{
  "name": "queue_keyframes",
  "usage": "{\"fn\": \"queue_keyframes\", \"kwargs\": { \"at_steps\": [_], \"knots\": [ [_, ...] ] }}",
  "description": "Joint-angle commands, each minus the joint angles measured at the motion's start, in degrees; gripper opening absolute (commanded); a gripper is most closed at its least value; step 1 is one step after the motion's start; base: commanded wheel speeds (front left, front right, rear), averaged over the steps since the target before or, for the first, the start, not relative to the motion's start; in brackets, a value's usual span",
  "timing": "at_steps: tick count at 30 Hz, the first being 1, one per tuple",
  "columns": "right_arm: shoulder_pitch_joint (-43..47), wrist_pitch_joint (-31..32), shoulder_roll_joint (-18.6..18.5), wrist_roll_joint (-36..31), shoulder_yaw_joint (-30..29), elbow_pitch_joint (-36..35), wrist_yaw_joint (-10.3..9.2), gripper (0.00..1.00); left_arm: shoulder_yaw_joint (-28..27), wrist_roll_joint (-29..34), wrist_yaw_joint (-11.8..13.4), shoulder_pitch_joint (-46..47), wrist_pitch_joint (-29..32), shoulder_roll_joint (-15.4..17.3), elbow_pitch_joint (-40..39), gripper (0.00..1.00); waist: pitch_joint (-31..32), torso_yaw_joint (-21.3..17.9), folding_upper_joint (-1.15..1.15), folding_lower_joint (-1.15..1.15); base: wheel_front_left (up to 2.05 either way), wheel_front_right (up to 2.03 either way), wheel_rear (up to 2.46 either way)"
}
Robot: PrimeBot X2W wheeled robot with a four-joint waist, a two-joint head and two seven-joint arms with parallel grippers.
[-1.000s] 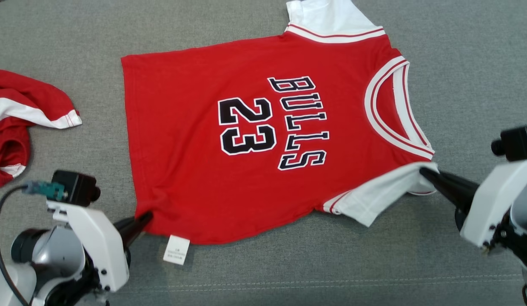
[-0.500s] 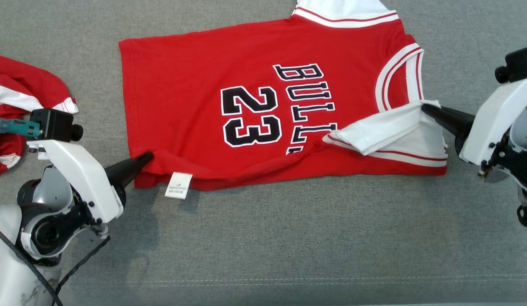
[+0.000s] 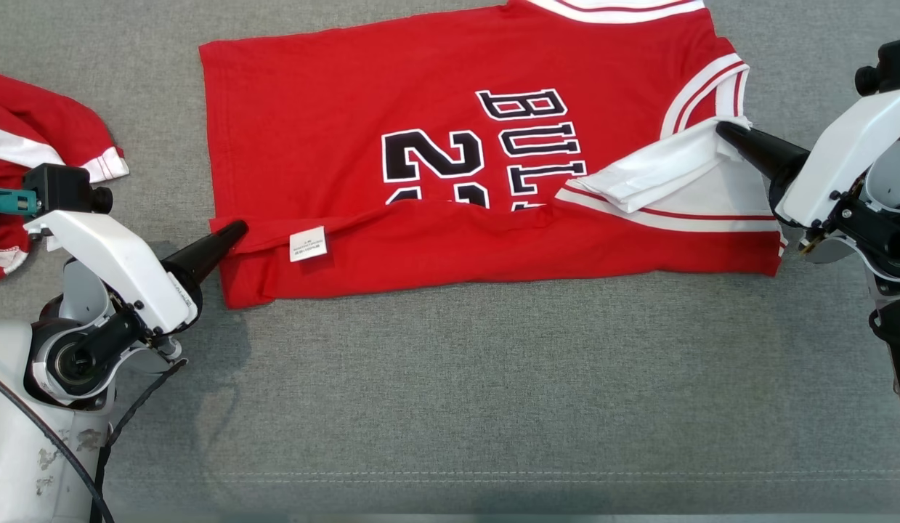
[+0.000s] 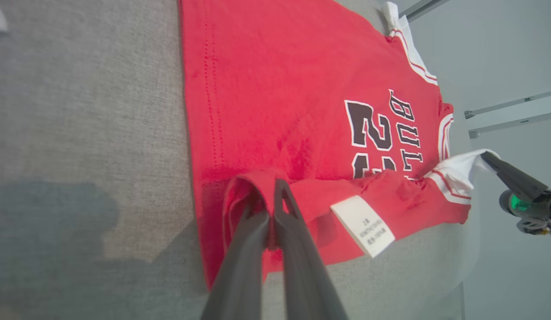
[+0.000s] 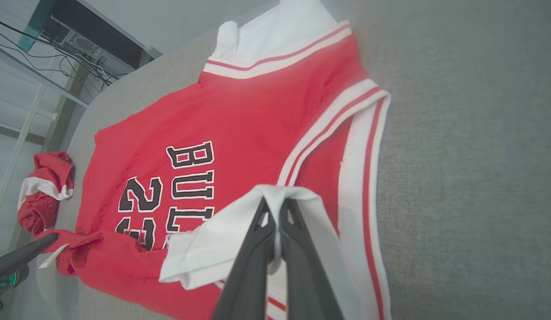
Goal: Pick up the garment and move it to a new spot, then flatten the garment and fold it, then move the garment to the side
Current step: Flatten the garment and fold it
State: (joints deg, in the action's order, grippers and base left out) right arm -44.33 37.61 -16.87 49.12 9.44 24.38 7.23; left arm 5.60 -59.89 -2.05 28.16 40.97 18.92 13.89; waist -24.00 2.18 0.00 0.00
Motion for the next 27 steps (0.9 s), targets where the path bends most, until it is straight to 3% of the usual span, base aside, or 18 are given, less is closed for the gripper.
{"fn": "queue_keyframes", "kwargs": {
  "at_steps": [1,3,4,5,6,7,8,9,10,17,21,27],
  "knots": [
    [-1.28,-1.07,-0.45,1.3,0.92,-0.77,0.25,0.0,-2.68,-0.51,-0.76,2.6,-0.54,2.24,-0.72,0.0,-0.21,0.17,0.0,0.0,0.0,0.0,0.0],
    [-1.99,-3.12,-0.93,2.21,2.09,-0.01,0.25,0.22,-2.57,-0.66,-1.3,2.98,-0.99,1.92,0.53,0.0,-0.54,0.39,0.0,0.0,0.0,0.0,0.0],
    [-2.19,-3.94,-1.08,2.75,2.41,0.79,0.25,0.27,-2.55,-0.66,-1.55,3.18,-1.38,1.74,1.12,0.0,-0.67,0.49,0.0,0.0,0.0,0.0,0.0],
    [-2.53,-5.07,-1.38,2.89,3.0,1.24,0.25,0.68,-2.54,-0.72,-1.78,3.39,-1.76,1.52,1.67,0.0,-0.83,0.6,0.0,0.0,0.0,0.0,0.0],
    [-2.79,-6.22,-1.58,3.27,3.55,1.58,0.25,1.0,-2.65,-0.89,-1.97,3.61,-2.2,1.22,2.2,0.0,-0.95,0.73,0.0,0.0,0.0,0.0,0.0],
    [-2.96,-7.08,-1.6,4.05,3.83,2.16,0.25,1.0,-2.74,-0.94,-2.23,3.83,-2.76,1.04,2.64,0.05,-1.02,0.8,0.0,0.0,0.0,0.0,0.0],
    [-3.2,-7.99,-1.77,4.52,4.32,2.5,0.25,1.0,-2.81,-0.91,-2.44,3.99,-3.26,0.95,3.11,0.21,-1.06,0.85,0.0,0.0,0.0,0.0,0.0],
    [-3.47,-9.54,-2.07,4.85,4.73,2.49,0.25,1.0,-2.9,-0.81,-2.7,4.15,-3.93,0.89,3.43,0.89,-1.14,0.92,0.0,0.0,0.0,0.0,0.0],
    [-3.56,-10.89,-2.08,5.74,4.71,2.81,0.25,1.0,-3.11,-0.74,-3.01,4.3,-4.94,0.74,3.62,1.0,-1.22,0.96,0.0,0.0,0.0,0.0,0.0],
    [-2.45,-18.75,-4.14,9.54,6.61,1.62,0.25,1.0,-3.81,0.31,-4.22,3.77,-10.26,0.54,4.11,1.0,-1.06,1.15,0.0,0.0,0.0,0.0,0.0],
    [0.42,-26.97,-6.57,9.66,7.89,-1.08,0.25,1.0,-3.84,4.3,-4.55,2.0,-16.28,1.51,2.43,1.0,-0.59,1.36,0.0,0.0,0.0,0.0,0.0],
    [8.82,-43.03,-8.65,3.24,9.92,-3.88,0.25,1.0,-2.59,13.61,-1.27,-4.33,-25.95,1.51,-2.87,1.0,1.58,1.14,0.0,0.0,0.0,0.0,0.0]
  ]
}}
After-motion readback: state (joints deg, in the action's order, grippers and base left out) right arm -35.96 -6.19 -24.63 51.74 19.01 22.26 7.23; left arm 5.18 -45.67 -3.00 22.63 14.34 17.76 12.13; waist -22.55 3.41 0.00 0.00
